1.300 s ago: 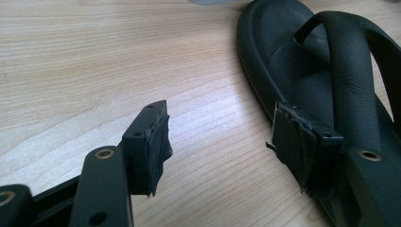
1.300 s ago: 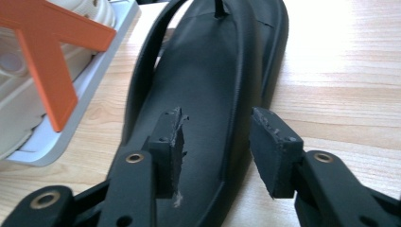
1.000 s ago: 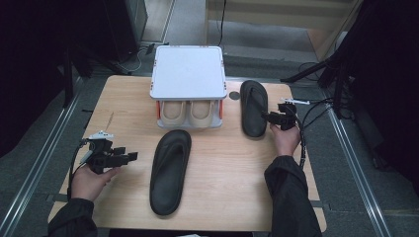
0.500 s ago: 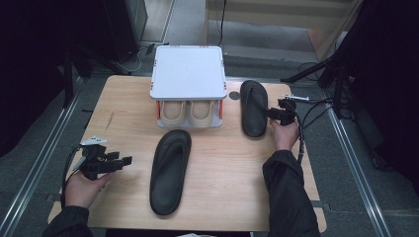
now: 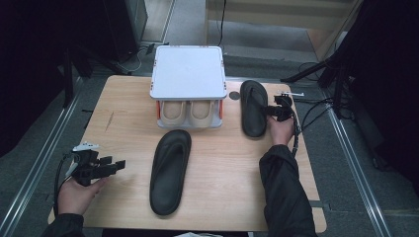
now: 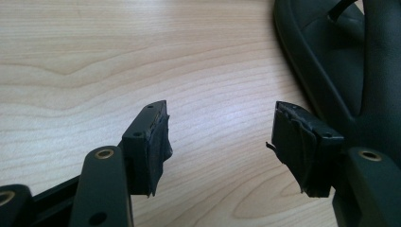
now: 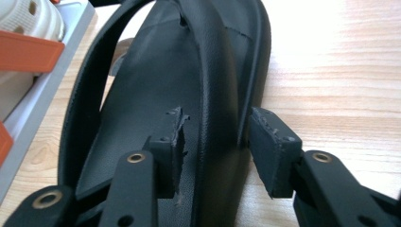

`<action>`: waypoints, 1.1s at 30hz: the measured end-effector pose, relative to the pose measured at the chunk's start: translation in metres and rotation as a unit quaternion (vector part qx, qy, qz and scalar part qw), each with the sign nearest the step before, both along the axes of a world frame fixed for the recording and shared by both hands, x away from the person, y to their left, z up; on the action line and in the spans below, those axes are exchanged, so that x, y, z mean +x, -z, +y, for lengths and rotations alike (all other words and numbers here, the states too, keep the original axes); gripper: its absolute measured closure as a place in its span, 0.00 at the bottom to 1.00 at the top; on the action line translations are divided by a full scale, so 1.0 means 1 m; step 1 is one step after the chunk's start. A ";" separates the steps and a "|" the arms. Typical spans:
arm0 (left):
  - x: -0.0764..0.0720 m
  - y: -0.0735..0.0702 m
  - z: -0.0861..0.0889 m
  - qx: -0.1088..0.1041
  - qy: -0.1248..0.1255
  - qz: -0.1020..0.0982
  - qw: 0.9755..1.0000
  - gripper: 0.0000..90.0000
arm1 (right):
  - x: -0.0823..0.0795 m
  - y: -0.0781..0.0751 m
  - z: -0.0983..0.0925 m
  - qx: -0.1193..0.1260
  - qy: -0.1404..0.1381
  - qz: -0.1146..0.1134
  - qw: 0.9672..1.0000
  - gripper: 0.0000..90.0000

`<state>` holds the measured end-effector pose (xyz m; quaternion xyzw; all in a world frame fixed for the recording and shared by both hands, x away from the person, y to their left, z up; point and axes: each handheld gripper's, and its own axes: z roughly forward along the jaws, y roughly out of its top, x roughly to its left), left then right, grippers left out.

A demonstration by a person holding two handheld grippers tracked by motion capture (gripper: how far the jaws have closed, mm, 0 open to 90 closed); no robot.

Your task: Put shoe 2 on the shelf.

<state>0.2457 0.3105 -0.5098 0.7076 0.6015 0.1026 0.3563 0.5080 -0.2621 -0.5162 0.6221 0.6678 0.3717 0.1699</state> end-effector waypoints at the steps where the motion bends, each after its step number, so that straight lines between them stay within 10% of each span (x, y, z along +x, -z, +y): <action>1: 0.000 0.000 0.001 0.000 -0.001 -0.001 1.000 0.42 | 0.000 0.000 0.001 -0.002 0.004 0.000 1.000 0.65; 33: 0.003 0.001 -0.002 0.000 0.002 -0.001 1.000 0.42 | -0.003 -0.007 -0.004 0.011 0.036 0.012 0.999 0.89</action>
